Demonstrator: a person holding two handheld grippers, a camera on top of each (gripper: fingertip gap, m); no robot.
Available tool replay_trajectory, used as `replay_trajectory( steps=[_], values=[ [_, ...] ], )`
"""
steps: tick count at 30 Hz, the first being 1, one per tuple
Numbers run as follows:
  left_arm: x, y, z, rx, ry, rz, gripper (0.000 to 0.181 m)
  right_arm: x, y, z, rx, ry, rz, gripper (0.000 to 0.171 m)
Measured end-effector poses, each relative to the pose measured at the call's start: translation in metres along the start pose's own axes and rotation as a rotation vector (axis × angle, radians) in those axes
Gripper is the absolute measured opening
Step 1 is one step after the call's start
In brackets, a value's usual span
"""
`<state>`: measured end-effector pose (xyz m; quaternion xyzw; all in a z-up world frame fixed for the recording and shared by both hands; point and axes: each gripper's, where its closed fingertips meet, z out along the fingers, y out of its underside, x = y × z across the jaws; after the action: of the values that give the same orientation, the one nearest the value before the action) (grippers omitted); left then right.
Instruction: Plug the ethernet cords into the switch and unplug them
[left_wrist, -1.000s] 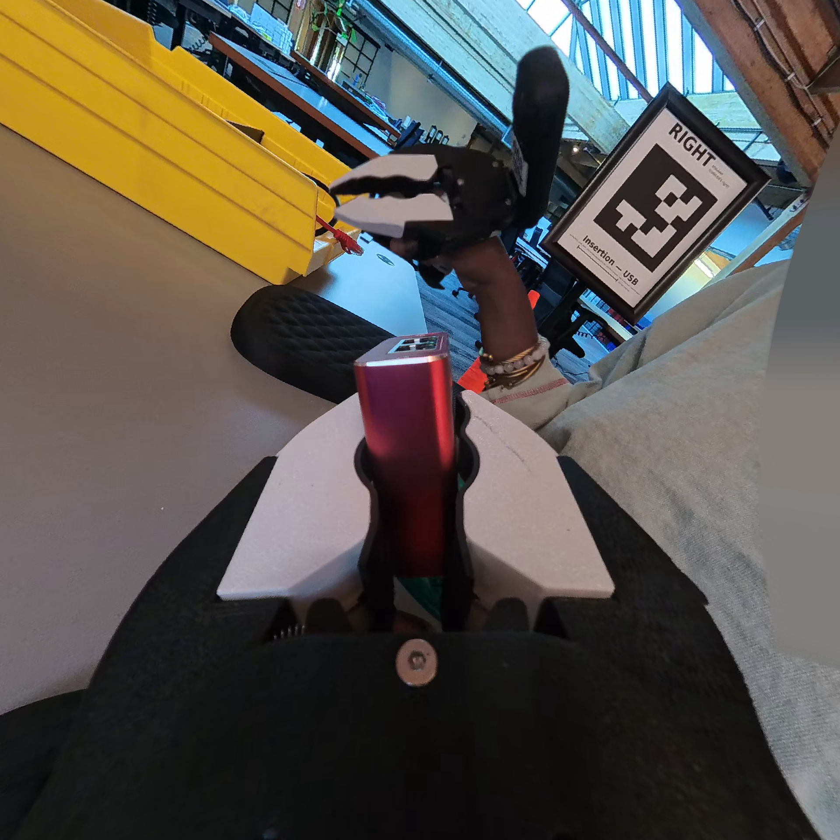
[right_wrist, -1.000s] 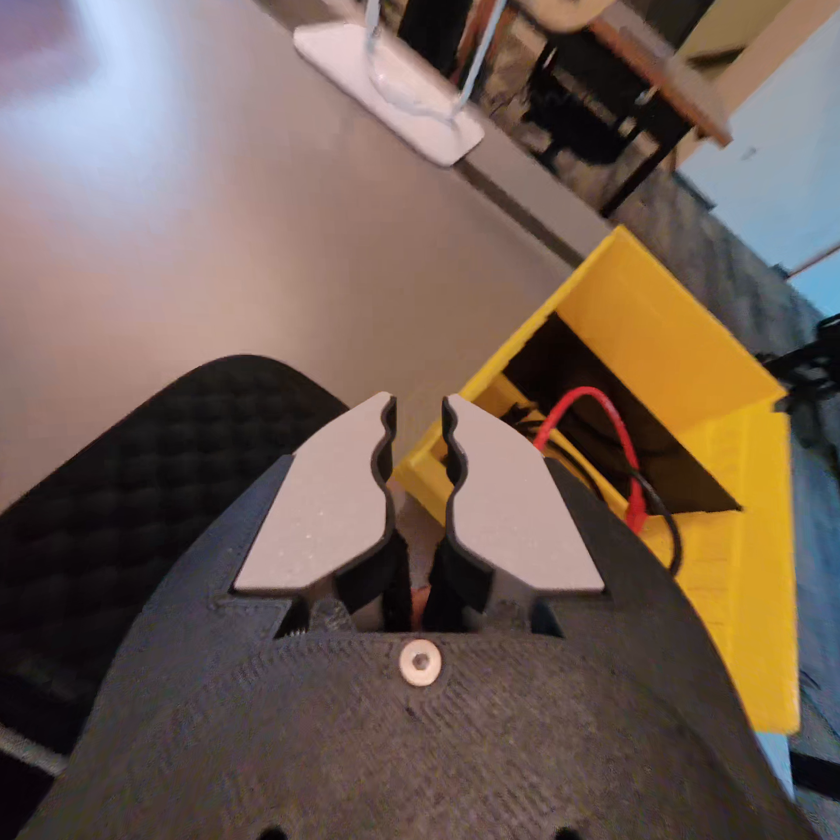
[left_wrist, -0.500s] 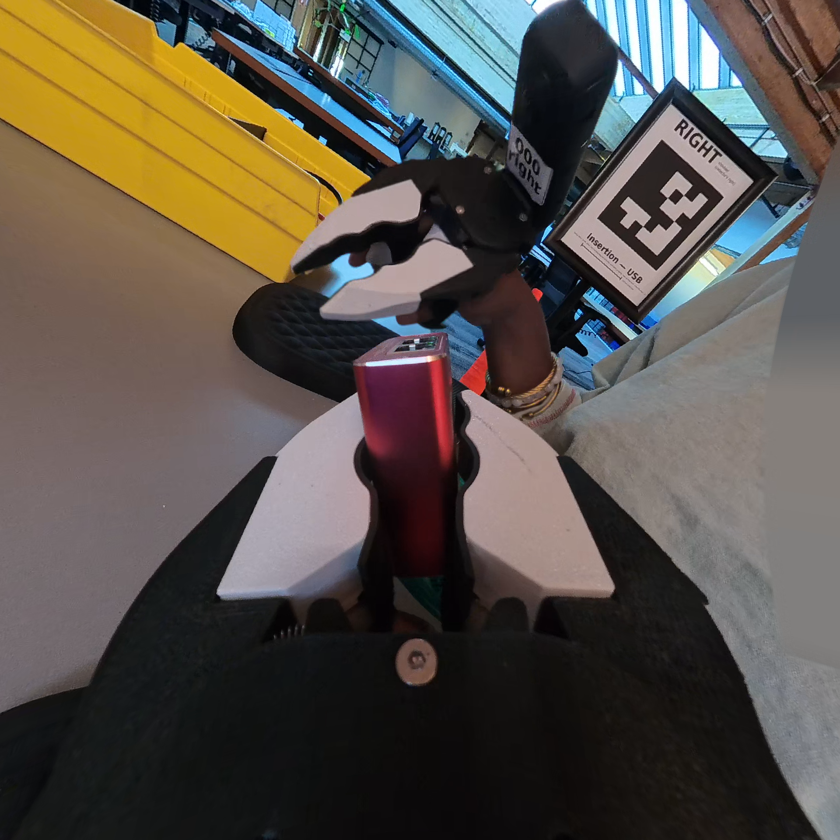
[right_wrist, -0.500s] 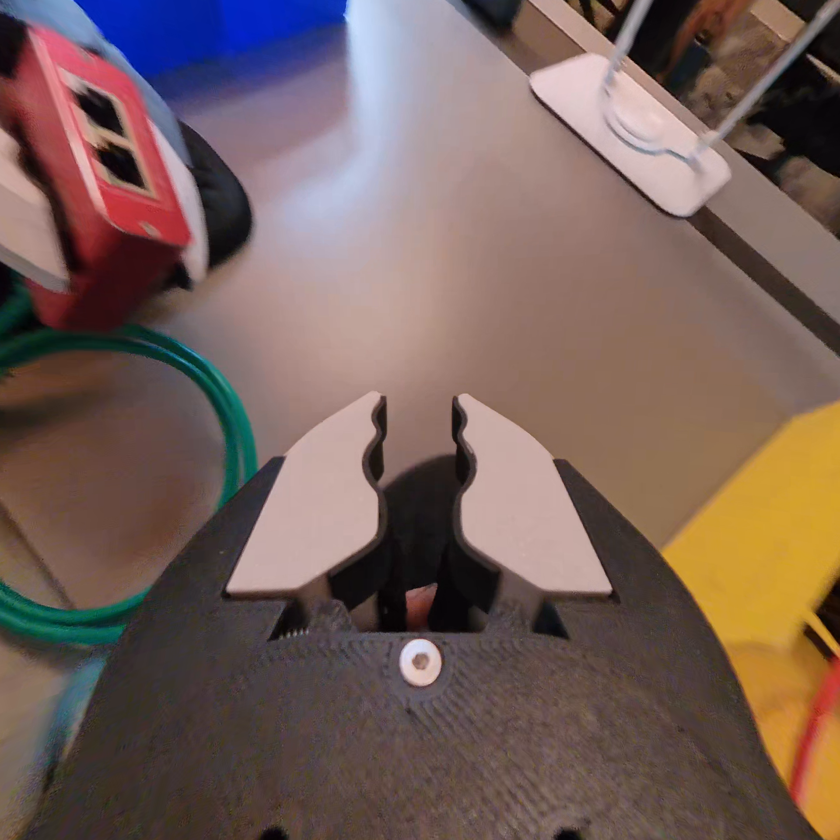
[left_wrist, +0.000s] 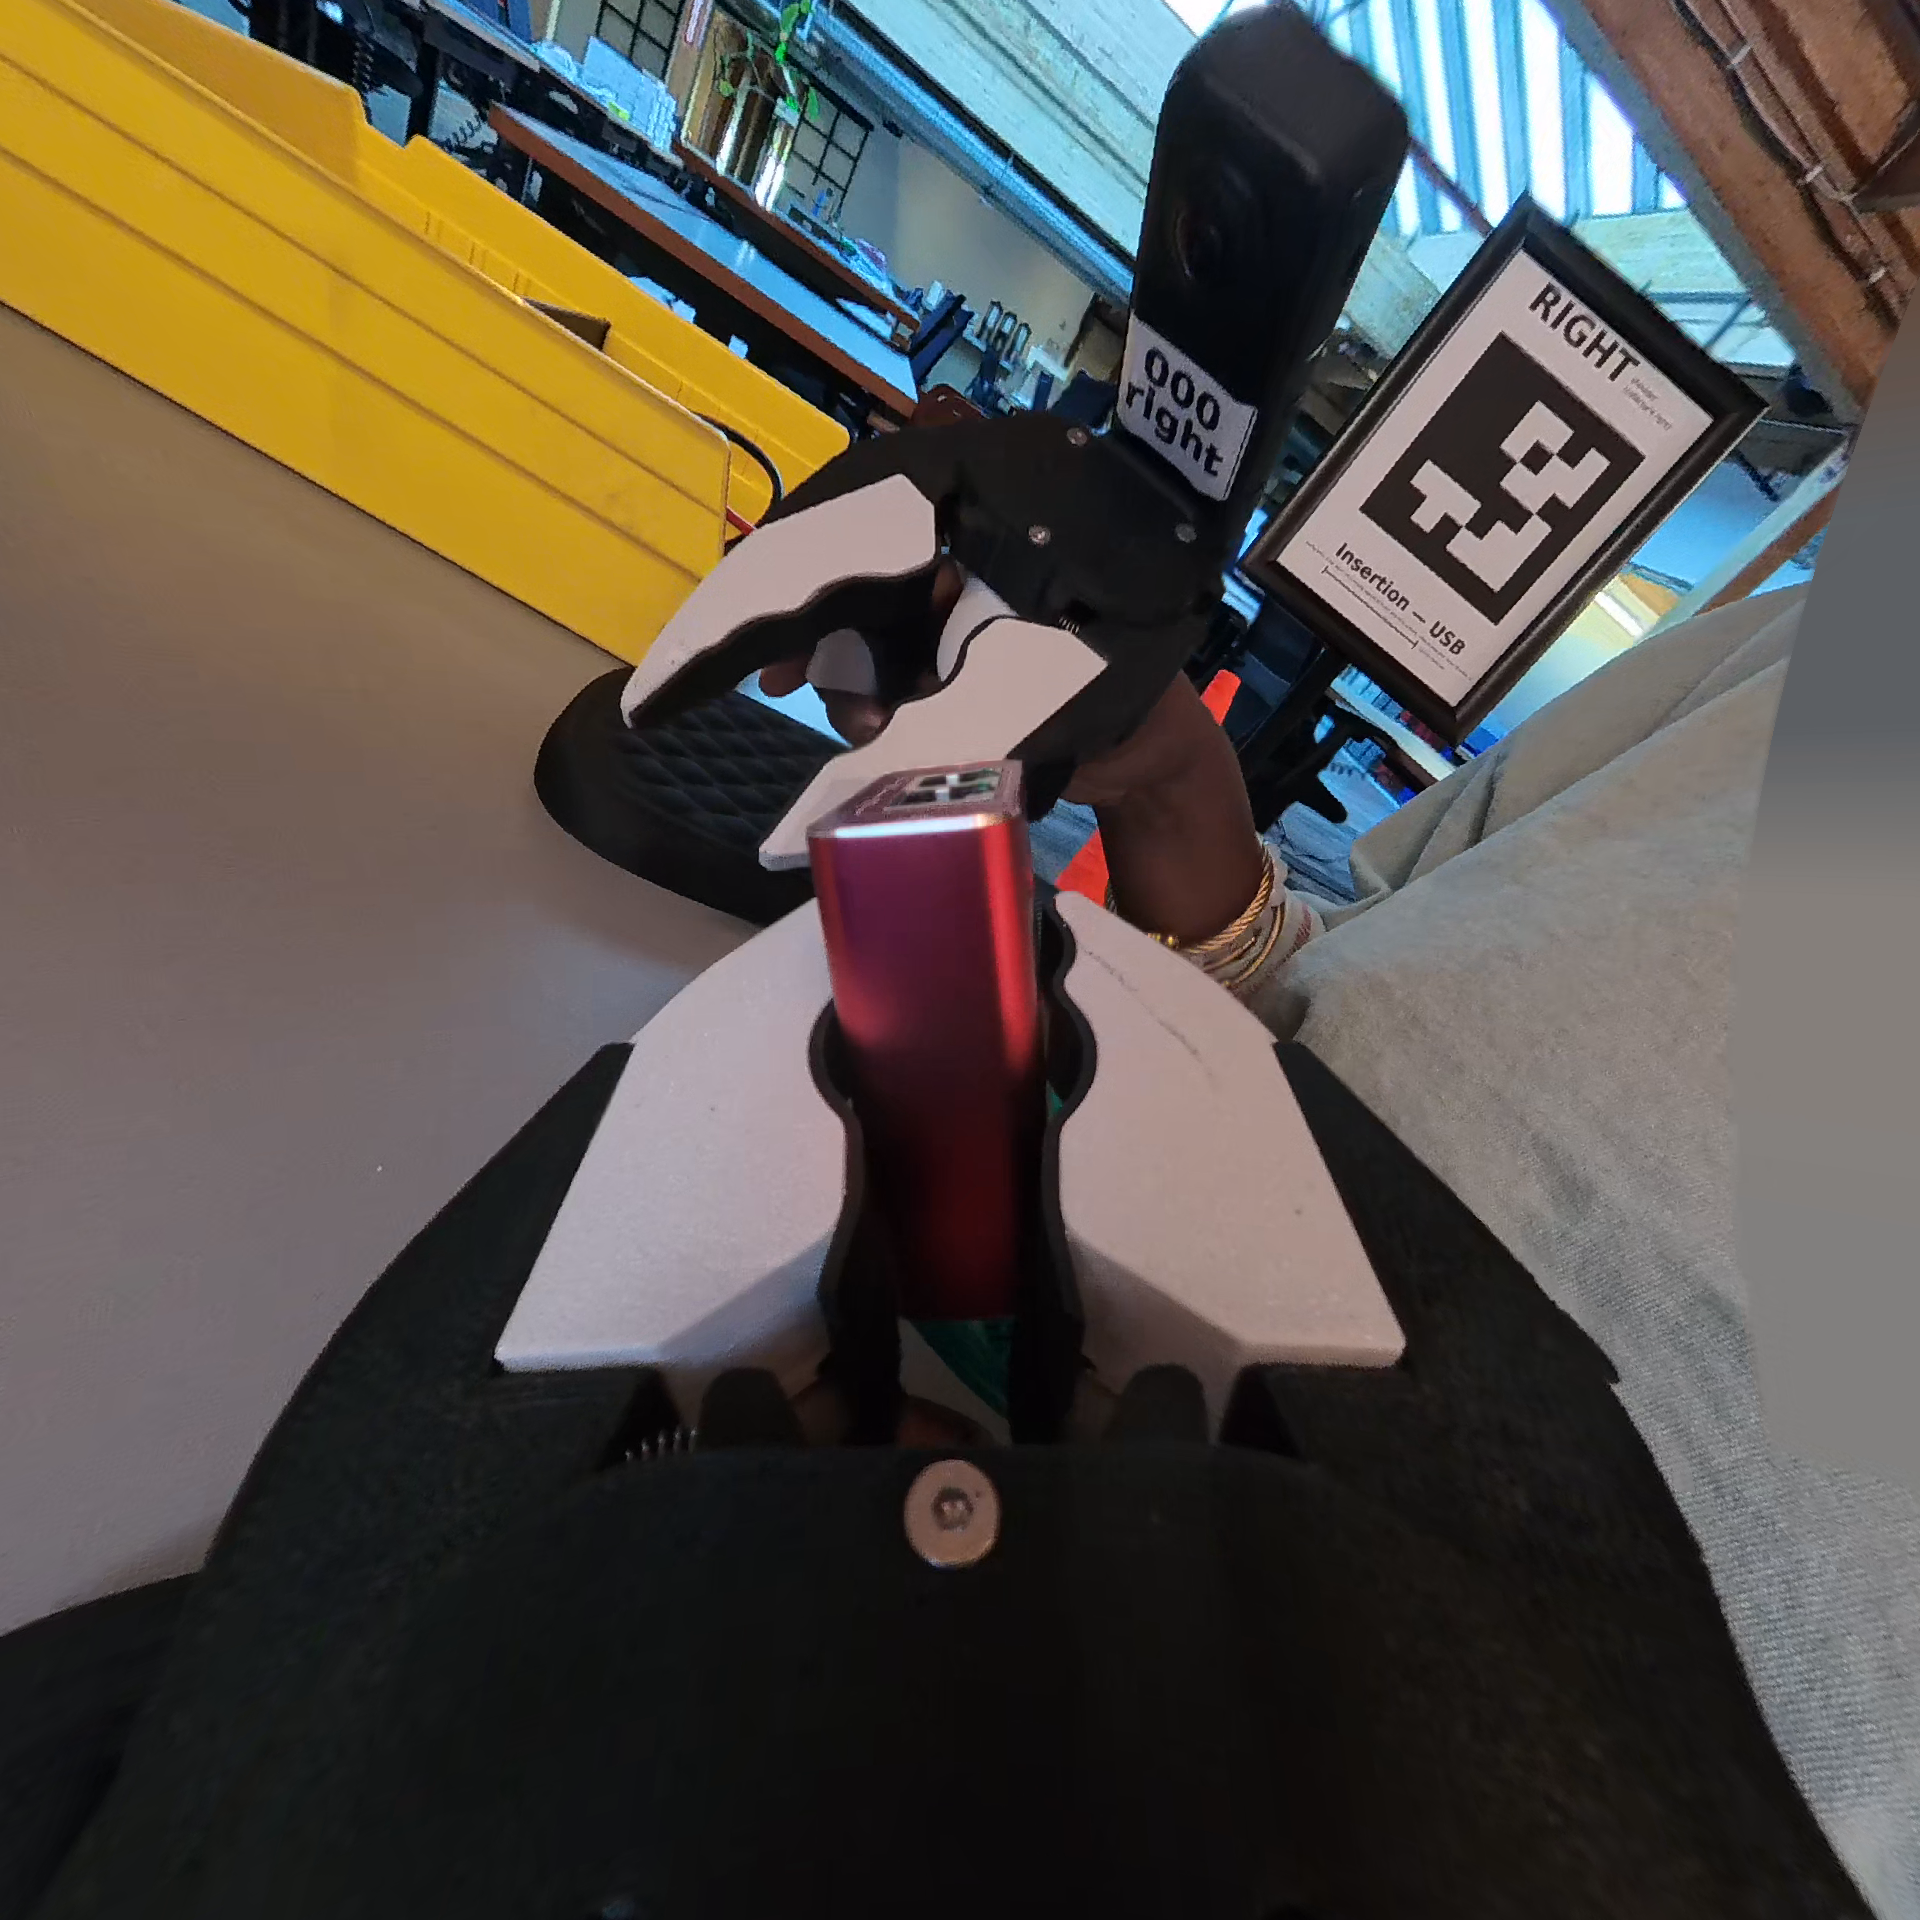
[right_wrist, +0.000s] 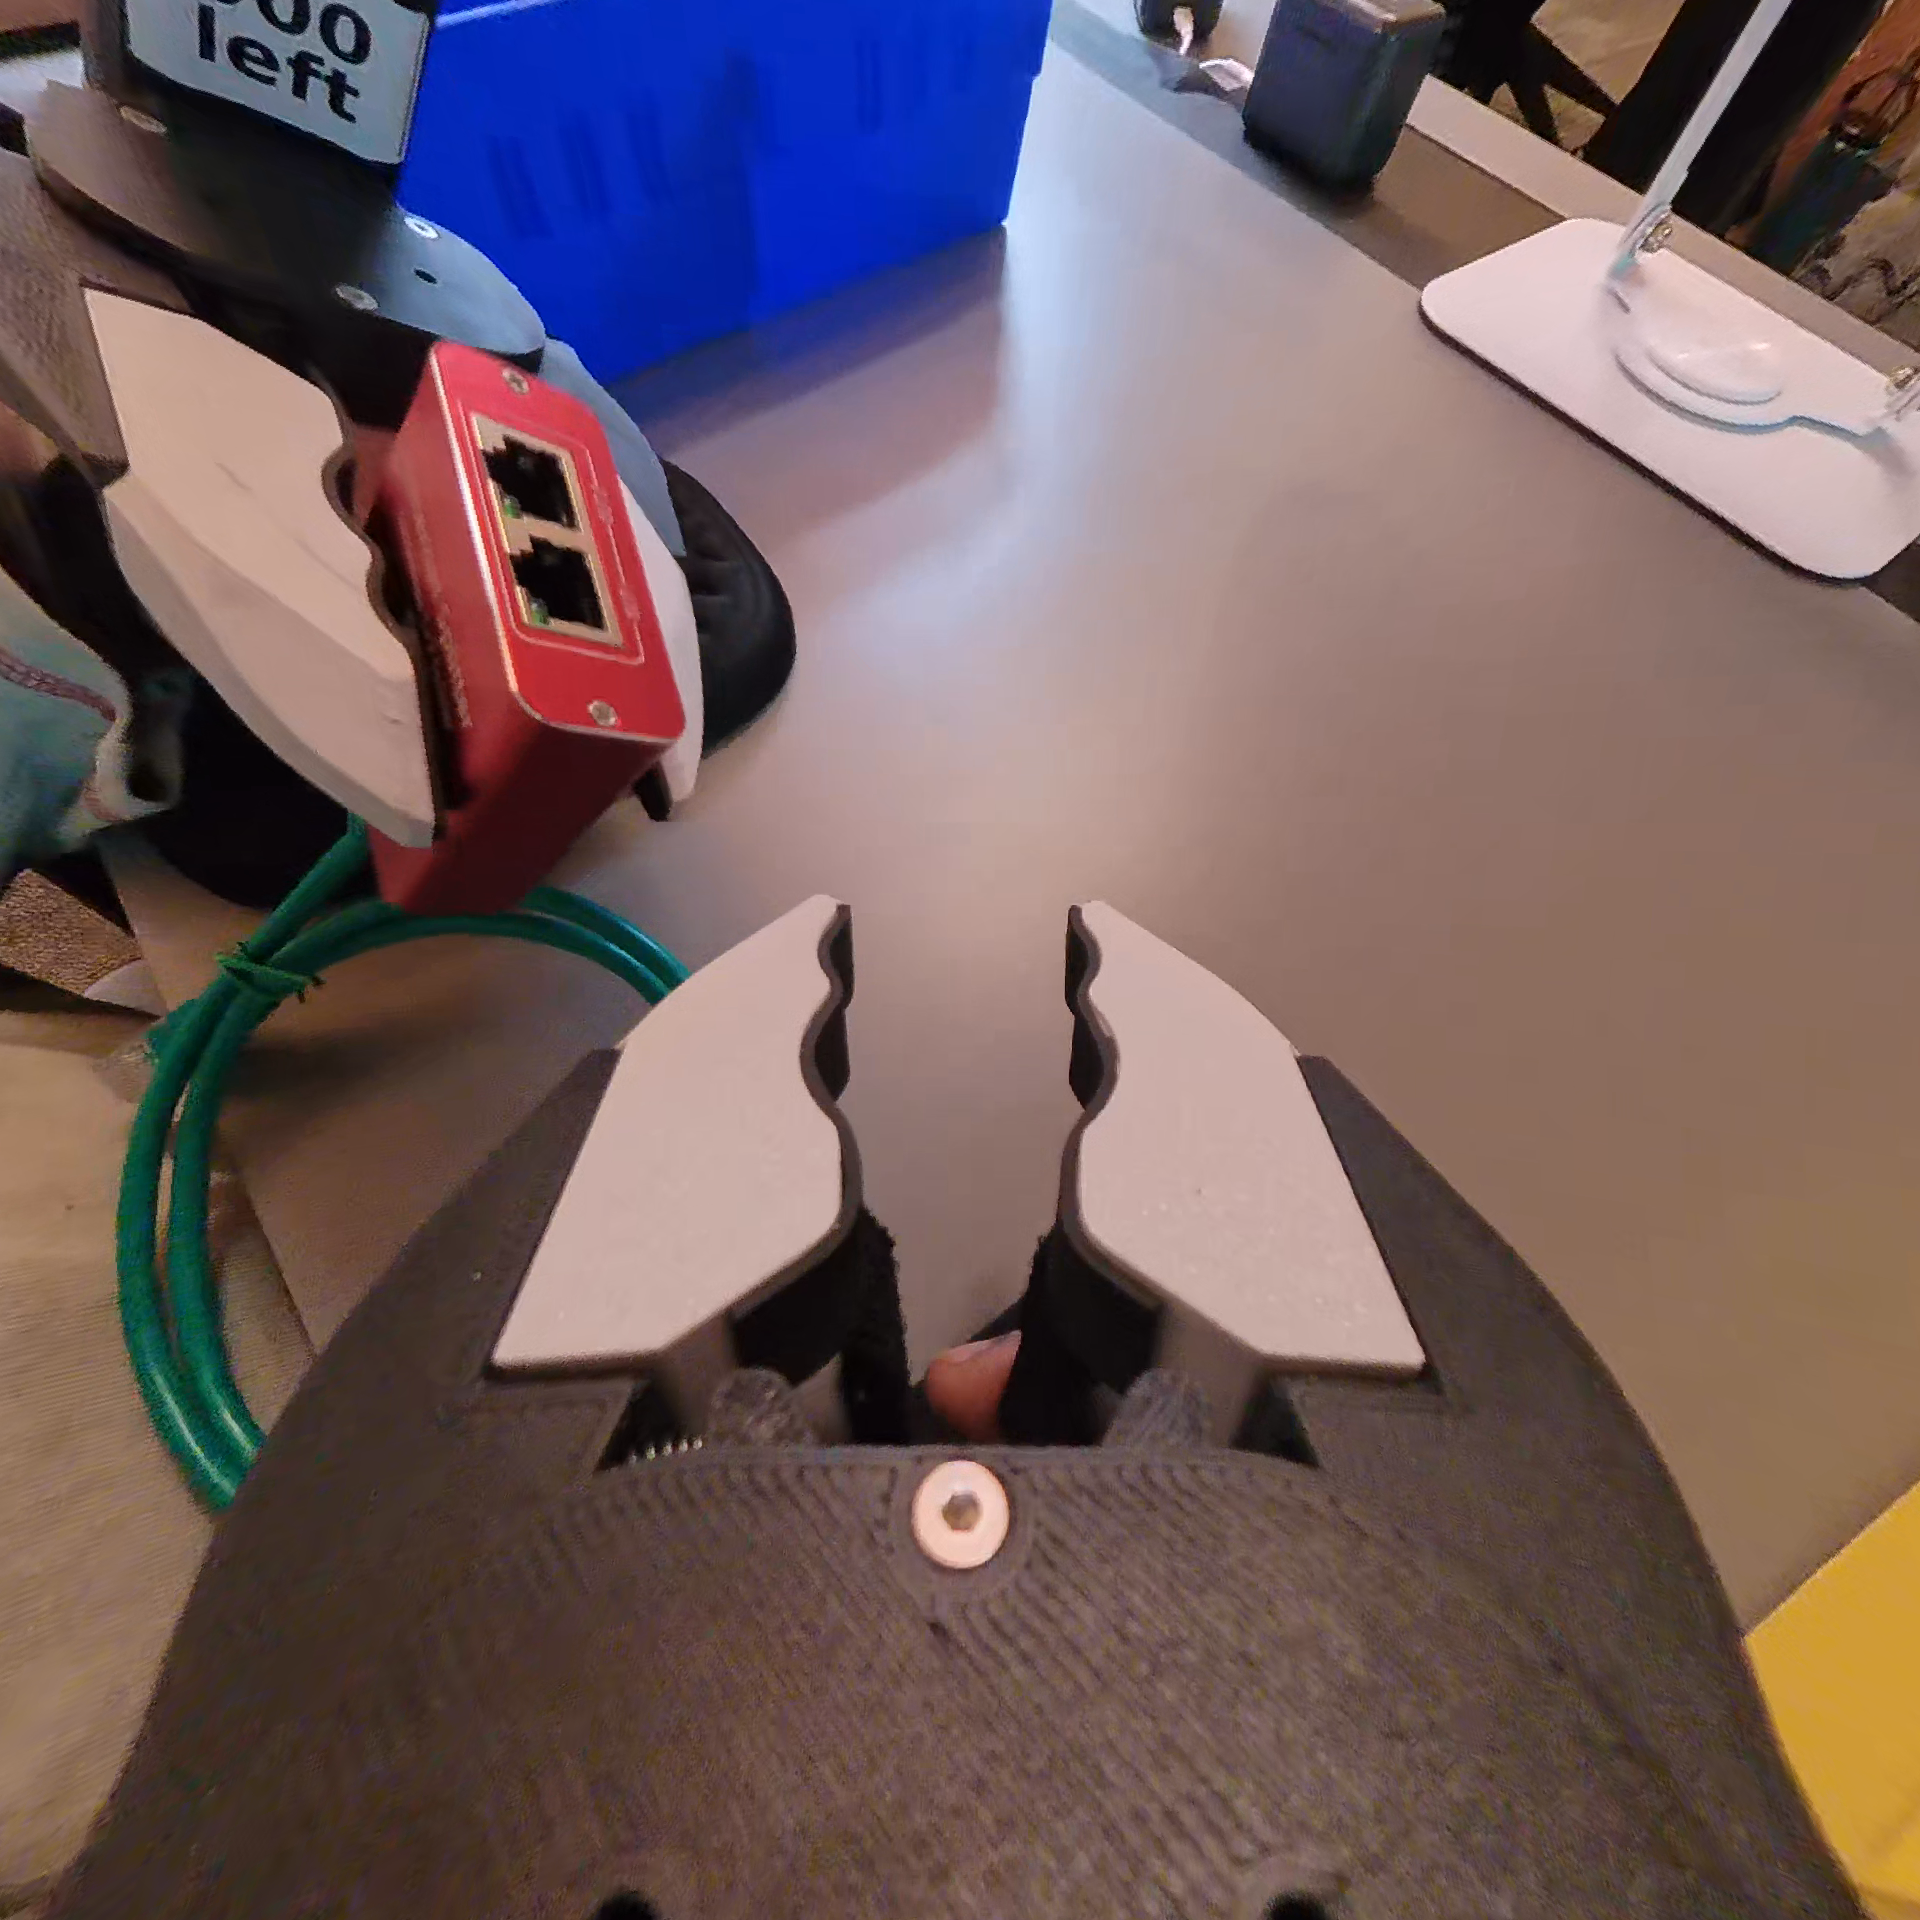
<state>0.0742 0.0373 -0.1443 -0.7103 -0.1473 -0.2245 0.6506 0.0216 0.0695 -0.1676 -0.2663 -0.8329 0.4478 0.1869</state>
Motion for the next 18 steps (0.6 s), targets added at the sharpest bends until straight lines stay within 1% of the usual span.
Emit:
replay_trajectory(
  steps=[4,8,11,13,16,18],
  values=[
    [-0.005,-0.016,-0.01,0.123,-0.027,-0.01,0.031,0.0,0.001,0.0,-0.016,0.014,-0.021,0.04],
    [-0.017,-0.044,-0.03,0.336,-0.121,0.016,0.03,-0.005,-0.006,0.0,0.026,-0.011,-0.014,0.039],
    [-0.027,-0.065,-0.053,0.523,-0.196,0.02,0.029,-0.017,-0.022,-0.001,0.134,-0.087,0.031,0.039],
    [-0.031,-0.076,-0.068,0.638,-0.221,0.0,0.03,-0.031,-0.04,-0.003,0.25,-0.179,0.073,0.039],
    [-0.029,-0.086,-0.08,0.77,-0.192,-0.035,0.03,-0.056,-0.066,-0.003,0.413,-0.322,0.147,0.037],
    [-0.024,-0.087,-0.08,0.799,-0.144,-0.049,0.03,-0.065,-0.072,0.006,0.453,-0.357,0.179,0.038]
  ],
)
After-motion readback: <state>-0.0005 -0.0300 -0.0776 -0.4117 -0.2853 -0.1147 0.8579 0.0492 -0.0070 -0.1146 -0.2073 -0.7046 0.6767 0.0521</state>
